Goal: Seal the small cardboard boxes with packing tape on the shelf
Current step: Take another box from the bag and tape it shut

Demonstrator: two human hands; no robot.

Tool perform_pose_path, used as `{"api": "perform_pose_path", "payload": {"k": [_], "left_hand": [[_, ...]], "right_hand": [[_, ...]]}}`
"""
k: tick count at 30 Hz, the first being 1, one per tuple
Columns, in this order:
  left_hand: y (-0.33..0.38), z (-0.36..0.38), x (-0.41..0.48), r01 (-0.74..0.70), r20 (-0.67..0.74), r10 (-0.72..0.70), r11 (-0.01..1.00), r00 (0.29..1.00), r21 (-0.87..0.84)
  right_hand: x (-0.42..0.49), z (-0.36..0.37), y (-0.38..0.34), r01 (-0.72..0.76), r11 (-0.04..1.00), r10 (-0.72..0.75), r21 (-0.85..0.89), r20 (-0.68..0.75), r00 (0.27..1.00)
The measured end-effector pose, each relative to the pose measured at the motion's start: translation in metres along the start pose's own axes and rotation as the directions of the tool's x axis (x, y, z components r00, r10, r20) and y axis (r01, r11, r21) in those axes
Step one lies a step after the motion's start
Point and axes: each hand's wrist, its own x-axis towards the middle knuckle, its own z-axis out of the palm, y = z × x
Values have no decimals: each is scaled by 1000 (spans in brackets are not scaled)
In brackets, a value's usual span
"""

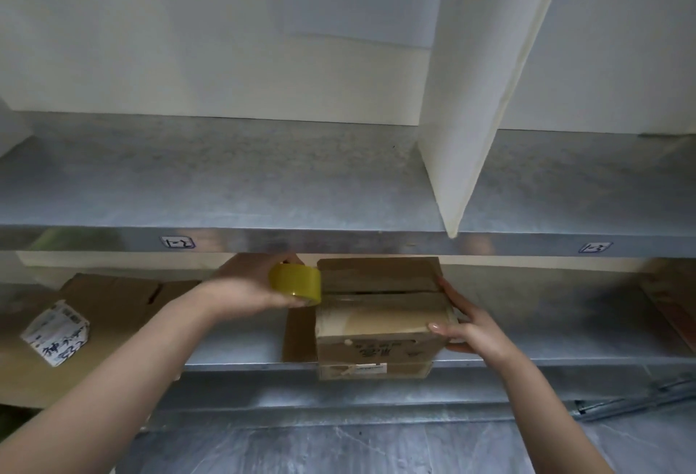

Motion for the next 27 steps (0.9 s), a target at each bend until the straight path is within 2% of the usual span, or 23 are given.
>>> {"api": "perform_pose_path", "payload": {"k": [5, 12, 16, 20, 22, 24, 27], "left_hand": [[-19, 15, 7, -40, -45, 44, 995, 998, 97], [-48, 31, 18, 62, -69, -45, 960, 997, 275], [-52, 50, 17, 129, -73, -116, 971, 991, 200], [-64, 48, 9, 104, -36, -107, 991, 994, -88], [-70, 41, 5, 99, -24, -104, 981, 994, -166], [-71, 39, 5, 103, -40, -108, 990, 993, -100], [-67, 43, 10, 107, -78, -98, 986, 992, 128]], "right_hand": [[-3, 6, 1, 2, 999, -1, 34, -13, 1000], [-2, 12, 1, -6, 997, 7, 75, -15, 1000], [-2, 13, 3, 6, 997, -4, 72, -27, 1000], [-4, 13, 3, 4, 996, -1, 85, -37, 999], [-5, 14, 2, 1, 996, 2, 87, -32, 999], [-4, 13, 2, 6, 997, -4, 74, -32, 999], [-4, 15, 0, 3, 998, -2, 66, -25, 1000]]}}
